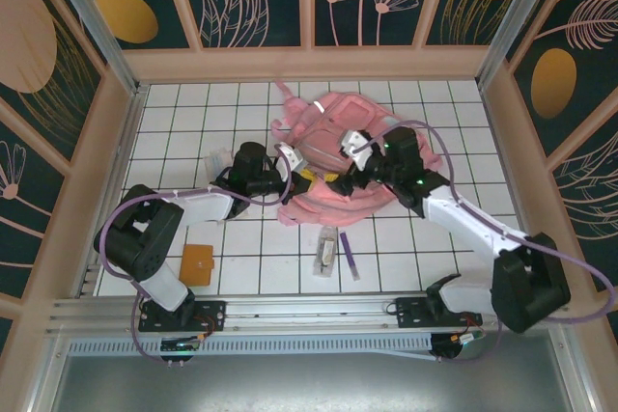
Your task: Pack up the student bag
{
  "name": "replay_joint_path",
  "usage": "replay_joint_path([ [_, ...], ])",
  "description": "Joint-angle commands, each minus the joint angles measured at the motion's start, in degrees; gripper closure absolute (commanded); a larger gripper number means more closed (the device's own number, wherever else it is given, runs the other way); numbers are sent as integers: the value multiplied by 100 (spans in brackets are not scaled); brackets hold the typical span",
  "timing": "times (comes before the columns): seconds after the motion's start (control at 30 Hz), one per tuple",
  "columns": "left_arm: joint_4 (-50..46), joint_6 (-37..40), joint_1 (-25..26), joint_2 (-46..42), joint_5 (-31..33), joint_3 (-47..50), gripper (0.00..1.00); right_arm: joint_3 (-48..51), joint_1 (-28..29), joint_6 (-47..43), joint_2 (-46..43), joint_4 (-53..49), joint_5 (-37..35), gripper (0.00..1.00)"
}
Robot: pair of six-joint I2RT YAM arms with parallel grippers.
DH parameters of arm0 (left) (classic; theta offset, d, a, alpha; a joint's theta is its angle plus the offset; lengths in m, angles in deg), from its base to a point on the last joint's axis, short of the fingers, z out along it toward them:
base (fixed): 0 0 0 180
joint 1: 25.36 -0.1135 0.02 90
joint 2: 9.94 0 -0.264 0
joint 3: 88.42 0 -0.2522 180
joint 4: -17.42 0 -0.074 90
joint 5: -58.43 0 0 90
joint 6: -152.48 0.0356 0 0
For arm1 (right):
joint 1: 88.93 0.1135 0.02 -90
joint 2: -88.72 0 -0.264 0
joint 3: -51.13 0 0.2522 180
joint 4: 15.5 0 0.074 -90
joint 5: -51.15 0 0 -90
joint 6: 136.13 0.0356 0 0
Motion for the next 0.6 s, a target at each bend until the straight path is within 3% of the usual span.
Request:
replay_joint_path([
  [0.0, 325, 124, 5, -28, -128, -97, 100, -372, 53, -417, 449, -655, 487, 2],
  [0.2, 329, 162, 5, -168, 23, 103, 100, -887, 54, -342, 1202, -907, -33, 27],
  [0.3, 172, 148, -7, -207, 275, 49, 100, -929, 58, -288, 1315, -796, -140, 46],
  [0.57, 334, -159, -392, -231, 548, 29, 100, -1111, 199, -997, 1388, -1467, -824, 57],
])
